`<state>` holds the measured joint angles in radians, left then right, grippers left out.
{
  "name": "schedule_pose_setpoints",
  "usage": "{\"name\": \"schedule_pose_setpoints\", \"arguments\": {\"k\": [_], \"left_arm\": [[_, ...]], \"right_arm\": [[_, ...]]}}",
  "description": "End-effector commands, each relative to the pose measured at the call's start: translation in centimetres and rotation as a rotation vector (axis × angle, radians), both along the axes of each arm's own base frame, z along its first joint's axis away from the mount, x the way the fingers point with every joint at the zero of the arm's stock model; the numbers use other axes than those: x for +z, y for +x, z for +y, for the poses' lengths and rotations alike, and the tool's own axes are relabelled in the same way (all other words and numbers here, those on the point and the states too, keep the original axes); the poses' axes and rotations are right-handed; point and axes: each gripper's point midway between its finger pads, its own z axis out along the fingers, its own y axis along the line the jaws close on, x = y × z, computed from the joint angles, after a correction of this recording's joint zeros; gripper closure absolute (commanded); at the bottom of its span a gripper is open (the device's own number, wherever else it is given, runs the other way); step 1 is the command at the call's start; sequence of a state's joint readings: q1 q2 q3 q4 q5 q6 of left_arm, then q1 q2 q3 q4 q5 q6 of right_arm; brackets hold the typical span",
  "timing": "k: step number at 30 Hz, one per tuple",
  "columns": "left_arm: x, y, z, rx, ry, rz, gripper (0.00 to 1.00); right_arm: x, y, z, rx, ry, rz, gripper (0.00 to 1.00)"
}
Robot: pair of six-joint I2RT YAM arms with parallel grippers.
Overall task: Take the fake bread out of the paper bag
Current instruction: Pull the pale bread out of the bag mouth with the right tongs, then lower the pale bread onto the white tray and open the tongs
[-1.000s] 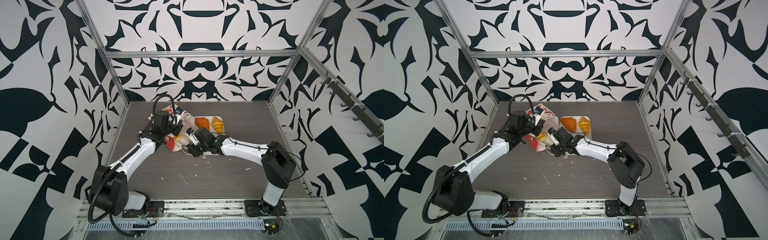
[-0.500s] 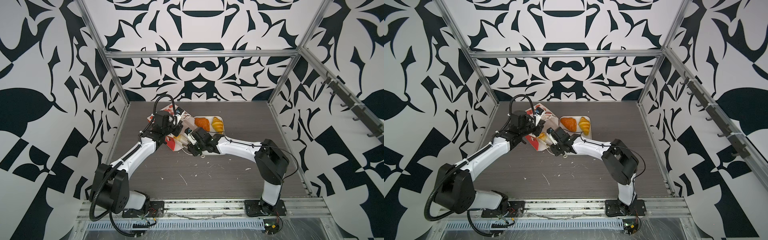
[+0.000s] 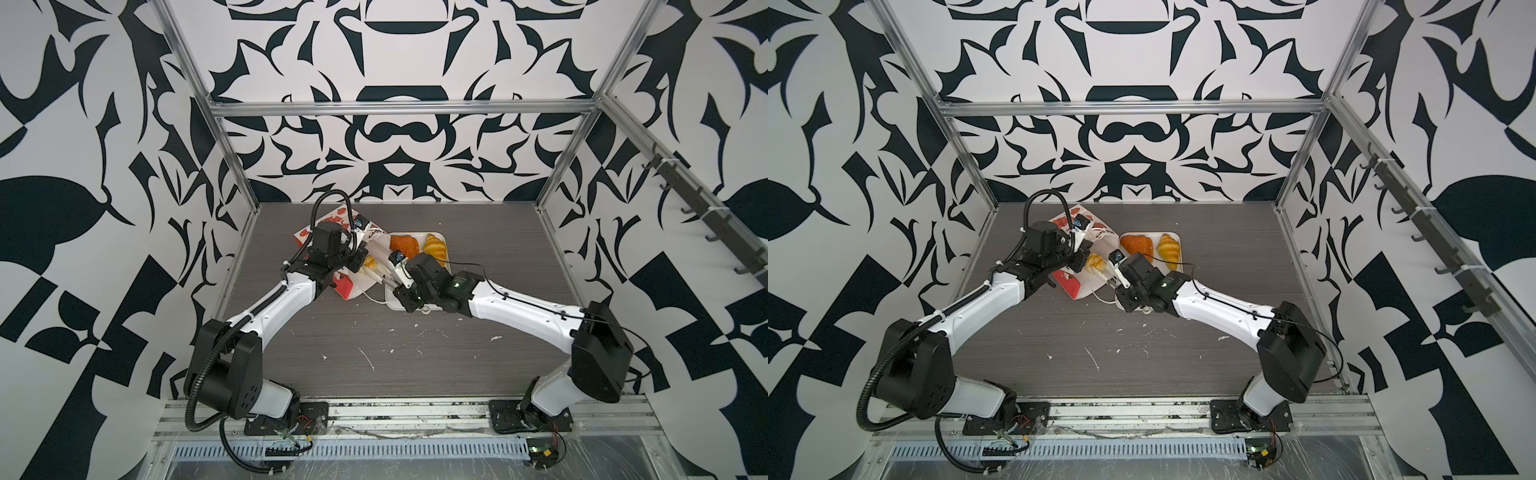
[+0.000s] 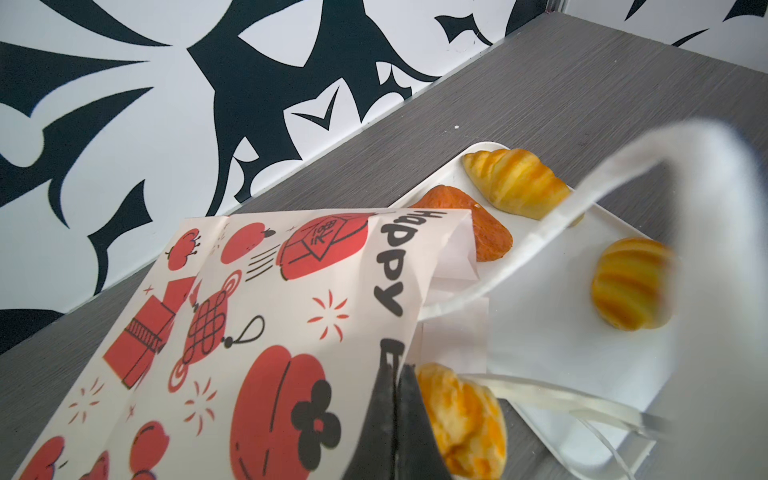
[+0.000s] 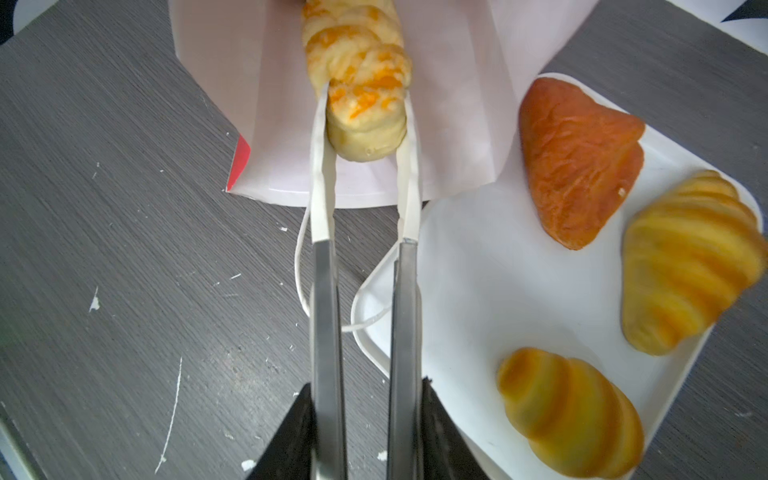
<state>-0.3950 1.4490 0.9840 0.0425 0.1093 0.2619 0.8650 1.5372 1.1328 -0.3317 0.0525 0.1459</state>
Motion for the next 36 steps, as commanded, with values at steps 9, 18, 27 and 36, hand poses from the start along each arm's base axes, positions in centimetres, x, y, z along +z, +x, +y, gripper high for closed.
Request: {"name": "schedule_pose_setpoints", "arguments": {"k": [9, 18, 27, 36], "left_arm": [[0.8, 1.2, 0.7, 0.064, 0.010, -0.035, 1.00], [1.0, 1.4, 1.2, 0.096, 0.011, -0.044, 1.00], [1.9, 1.0, 1.7, 0.113, 0.000, -0.070, 1.00], [2.2, 0.4, 2.0, 0.118, -0.002, -0.081, 1.00]], "right_arm": [[2.6, -2.1, -6.3, -0.118, -0.012, -0.069, 0.63], [3.4, -3.3, -11.2, -0.236, -0.023, -0.116, 0.64], [1.4, -2.4, -11.3, -0.252, -0.035, -0.058, 0.64], [-0.7, -1.3, -10.0, -0.224, -0.002, 0.032, 0.64]]}}
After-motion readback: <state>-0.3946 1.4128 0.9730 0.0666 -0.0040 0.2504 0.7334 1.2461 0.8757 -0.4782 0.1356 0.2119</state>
